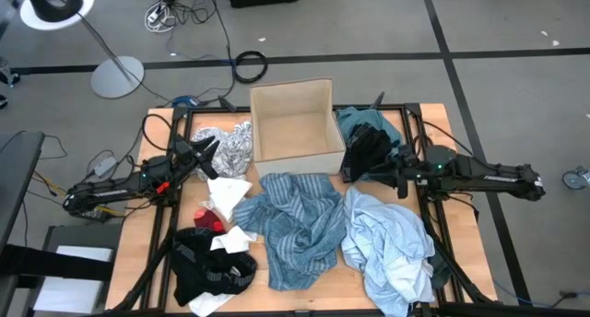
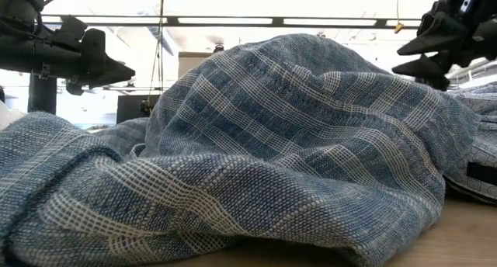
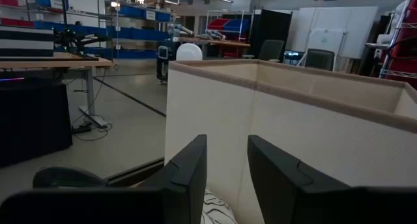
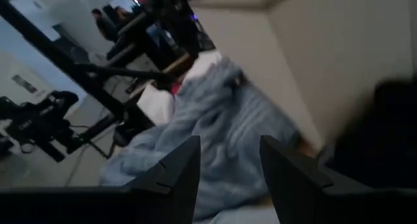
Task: Sort clothes
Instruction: Put the black boxer into the laundry bin
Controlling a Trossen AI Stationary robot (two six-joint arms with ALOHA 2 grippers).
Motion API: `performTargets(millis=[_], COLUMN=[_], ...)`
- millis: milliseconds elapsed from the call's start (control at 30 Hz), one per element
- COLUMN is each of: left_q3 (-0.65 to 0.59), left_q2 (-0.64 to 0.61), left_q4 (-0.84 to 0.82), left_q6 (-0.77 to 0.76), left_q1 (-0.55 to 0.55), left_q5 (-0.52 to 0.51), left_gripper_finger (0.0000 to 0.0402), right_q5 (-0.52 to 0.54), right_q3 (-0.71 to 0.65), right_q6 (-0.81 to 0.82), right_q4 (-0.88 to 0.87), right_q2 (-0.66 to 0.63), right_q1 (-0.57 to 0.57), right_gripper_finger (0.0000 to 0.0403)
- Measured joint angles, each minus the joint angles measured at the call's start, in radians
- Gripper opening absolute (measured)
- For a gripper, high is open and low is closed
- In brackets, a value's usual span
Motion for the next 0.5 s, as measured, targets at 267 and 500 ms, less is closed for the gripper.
performTargets(millis=[267,500], left_q3=[0.000,0.000], left_q2=[0.000,0.000], left_q4=[0.000,0.000], left_q6=[0.000,0.000], left_q1=[0.000,0.000], left_q5=[0.000,0.000], left_gripper_finger=[0.0117,0.0117], right_q5=[0.015,0.048], right_q3=[0.000,0.030], right_q6=[0.248,0.282], right_q4=[-0.113,-0.058], right_q2=[0.011,0.021], right_q1=[0.077,0.148], right_gripper_finger=[0.0162,0.0162])
